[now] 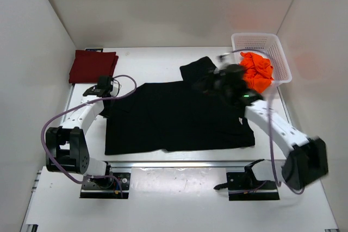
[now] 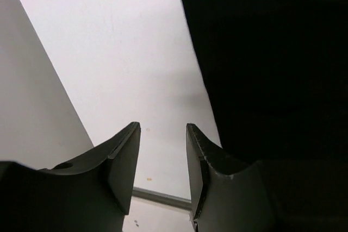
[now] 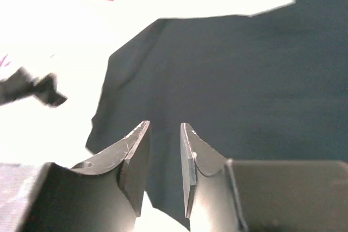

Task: Fold and stack the t-shirts
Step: Grap the side of the flattened tshirt furthest away from the robot with both arms

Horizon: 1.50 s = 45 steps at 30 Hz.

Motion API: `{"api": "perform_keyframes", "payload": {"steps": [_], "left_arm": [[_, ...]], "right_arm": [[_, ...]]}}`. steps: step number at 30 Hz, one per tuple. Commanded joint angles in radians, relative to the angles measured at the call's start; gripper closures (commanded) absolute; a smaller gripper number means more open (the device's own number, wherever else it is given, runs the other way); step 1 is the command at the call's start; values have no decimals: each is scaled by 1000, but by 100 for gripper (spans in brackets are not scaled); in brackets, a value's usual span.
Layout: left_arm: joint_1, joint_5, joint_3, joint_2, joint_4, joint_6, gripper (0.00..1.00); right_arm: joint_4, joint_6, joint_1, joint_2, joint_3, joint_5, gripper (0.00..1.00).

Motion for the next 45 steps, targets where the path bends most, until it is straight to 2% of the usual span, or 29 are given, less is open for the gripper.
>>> {"api": "perform_keyframes", "payload": {"steps": [1,4,7,9,13,16,20,24,25,26,28,30,33,39,40,42,45], "left_arm": [[-39,92,112,8,-17,3,50],[-164,100,172,3,-40,46,49],[-290,43,178,12,-20,74,47],[-335,8,194,66,-10,89,47],[-323,-14,293,223,-25,39,46],[-299,-24,338,303,-11,5,46],[-303,-53,381,380,12,-4,46],[-299,-29,424,422,17,-6,44],[-299,-29,428,432,20,-7,45],[-294,-30,428,449,23,-3,44],[-289,-18,422,465,24,6,45],[-270,-18,418,474,33,13,44],[-260,-17,416,489,35,19,44],[-249,18,419,520,26,-38,44],[-243,32,421,526,18,-50,44],[-246,69,422,534,14,-69,44],[-243,101,424,545,10,-75,44]], "right_arm": [[-307,-164,-204,-89,-46,87,74],[-401,-274,-268,-90,56,93,73],[-378,-271,-226,-45,122,72,69],[-355,-266,-198,40,211,41,69],[-344,-280,-166,237,386,39,67],[-405,-263,-182,494,634,76,66],[-464,-213,-213,735,837,96,69],[-495,-196,-233,901,1000,157,68],[-502,-187,-235,974,1083,167,68],[-510,-176,-238,1053,1133,197,66],[-527,-176,-232,1154,1332,324,65],[-516,-186,-225,1231,1440,398,66],[-501,-237,-207,1277,1501,487,63],[-424,-361,-190,1314,1460,605,54],[-415,-387,-186,1316,1453,634,48],[-400,-397,-181,1323,1460,639,45],[-378,-438,-184,1339,1477,641,33]]}}
